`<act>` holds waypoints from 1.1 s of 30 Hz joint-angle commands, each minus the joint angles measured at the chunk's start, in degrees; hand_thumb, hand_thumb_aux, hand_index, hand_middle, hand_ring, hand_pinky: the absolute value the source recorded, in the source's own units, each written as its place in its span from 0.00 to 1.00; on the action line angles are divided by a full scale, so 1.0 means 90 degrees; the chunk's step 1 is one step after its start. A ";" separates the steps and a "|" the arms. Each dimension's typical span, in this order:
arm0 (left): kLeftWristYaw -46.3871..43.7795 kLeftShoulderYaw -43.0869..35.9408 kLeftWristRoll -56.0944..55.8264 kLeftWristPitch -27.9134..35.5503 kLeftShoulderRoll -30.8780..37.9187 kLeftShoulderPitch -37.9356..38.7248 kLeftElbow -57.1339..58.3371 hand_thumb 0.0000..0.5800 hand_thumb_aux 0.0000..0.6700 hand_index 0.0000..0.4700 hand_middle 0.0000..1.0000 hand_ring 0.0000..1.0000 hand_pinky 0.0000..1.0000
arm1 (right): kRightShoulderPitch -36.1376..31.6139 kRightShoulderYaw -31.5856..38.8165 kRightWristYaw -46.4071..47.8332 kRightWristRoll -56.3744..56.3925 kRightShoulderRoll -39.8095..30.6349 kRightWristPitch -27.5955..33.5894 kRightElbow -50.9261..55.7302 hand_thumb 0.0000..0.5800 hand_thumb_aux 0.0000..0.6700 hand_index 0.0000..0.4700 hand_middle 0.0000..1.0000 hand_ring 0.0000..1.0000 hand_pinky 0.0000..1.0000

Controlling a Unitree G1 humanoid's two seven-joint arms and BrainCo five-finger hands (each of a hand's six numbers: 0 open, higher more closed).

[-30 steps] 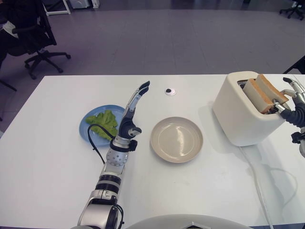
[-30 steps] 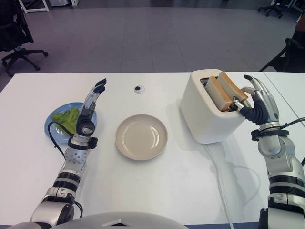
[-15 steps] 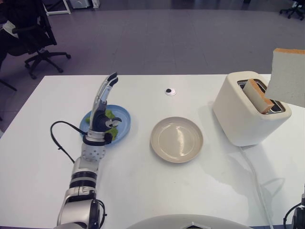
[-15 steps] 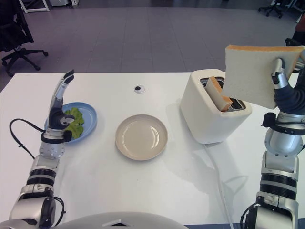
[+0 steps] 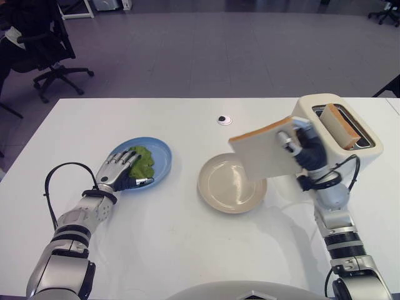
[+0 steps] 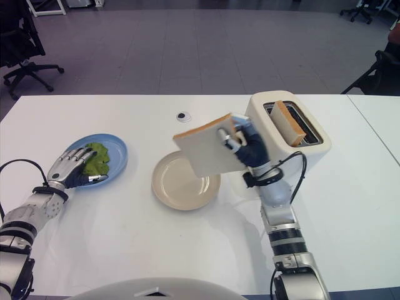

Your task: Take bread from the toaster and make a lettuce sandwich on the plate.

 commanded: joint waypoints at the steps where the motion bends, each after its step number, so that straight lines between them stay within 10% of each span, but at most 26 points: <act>1: 0.0332 -0.0133 -0.0296 -0.0050 0.0222 -0.0045 -0.0065 0.00 0.00 0.00 0.00 0.00 0.00 | -0.0156 0.0392 0.0049 -0.0600 0.0353 -0.0226 0.0717 1.00 1.00 1.00 1.00 1.00 1.00; 5: 0.0562 -0.0286 -0.0471 -0.0125 0.0260 -0.0089 -0.0172 0.00 0.00 0.00 0.00 0.00 0.00 | -0.0480 0.0639 -0.0437 -0.1700 0.0439 -0.0196 0.1697 1.00 1.00 1.00 1.00 1.00 1.00; 6: 0.0580 -0.0368 -0.0498 -0.0199 0.0227 -0.0089 -0.0191 0.14 0.07 0.07 0.00 0.00 0.00 | -0.0550 0.0767 -0.0607 -0.2084 0.0407 -0.0137 0.1940 1.00 1.00 1.00 1.00 1.00 1.00; 8: 0.0571 -0.0486 -0.0564 -0.0364 0.0158 -0.0073 -0.0302 0.76 0.51 0.51 0.00 0.00 0.00 | -0.0638 0.0954 -0.0911 -0.2668 0.0320 -0.0030 0.2242 1.00 1.00 1.00 1.00 1.00 1.00; 10: 0.0486 -0.0614 -0.0617 -0.0456 0.0112 -0.0065 -0.0462 0.97 0.84 0.84 0.00 0.00 0.00 | -0.0704 0.1036 -0.1193 -0.3000 0.0240 0.0014 0.2370 0.89 0.67 0.67 0.90 0.90 0.90; 12: 0.0359 -0.0771 -0.0622 -0.0494 0.0060 -0.0064 -0.0534 1.00 1.00 1.00 0.00 0.00 0.00 | -0.0754 0.1060 -0.1361 -0.3121 0.0202 -0.0011 0.2460 0.76 0.51 0.51 0.65 0.65 0.65; 15: 0.0177 -0.1011 -0.0644 -0.0572 -0.0027 -0.0063 -0.0475 1.00 1.00 1.00 0.00 0.00 0.00 | -0.0786 0.1065 -0.1502 -0.3191 0.0151 -0.0034 0.2482 0.05 0.02 0.02 0.45 0.45 0.45; 16: 0.0146 -0.1051 -0.0669 -0.0602 -0.0032 -0.0061 -0.0481 1.00 1.00 1.00 0.00 0.00 0.00 | -0.0786 0.1066 -0.1536 -0.3206 0.0135 -0.0037 0.2469 0.00 0.00 0.00 0.36 0.36 0.36; 19: 0.0150 -0.1101 -0.0816 -0.0749 -0.0029 -0.0049 -0.0514 1.00 1.00 1.00 0.00 0.00 0.00 | -0.0817 0.1063 -0.1638 -0.3232 0.0098 -0.0069 0.2482 0.00 0.00 0.00 0.00 0.00 0.00; 33: 0.0946 -0.0384 -0.1704 -0.1634 0.0143 0.0148 -0.1740 1.00 1.00 1.00 0.00 0.00 0.00 | -0.0925 0.0858 -0.2170 -0.3080 0.0011 -0.0261 0.2375 0.00 0.00 0.00 0.00 0.00 0.00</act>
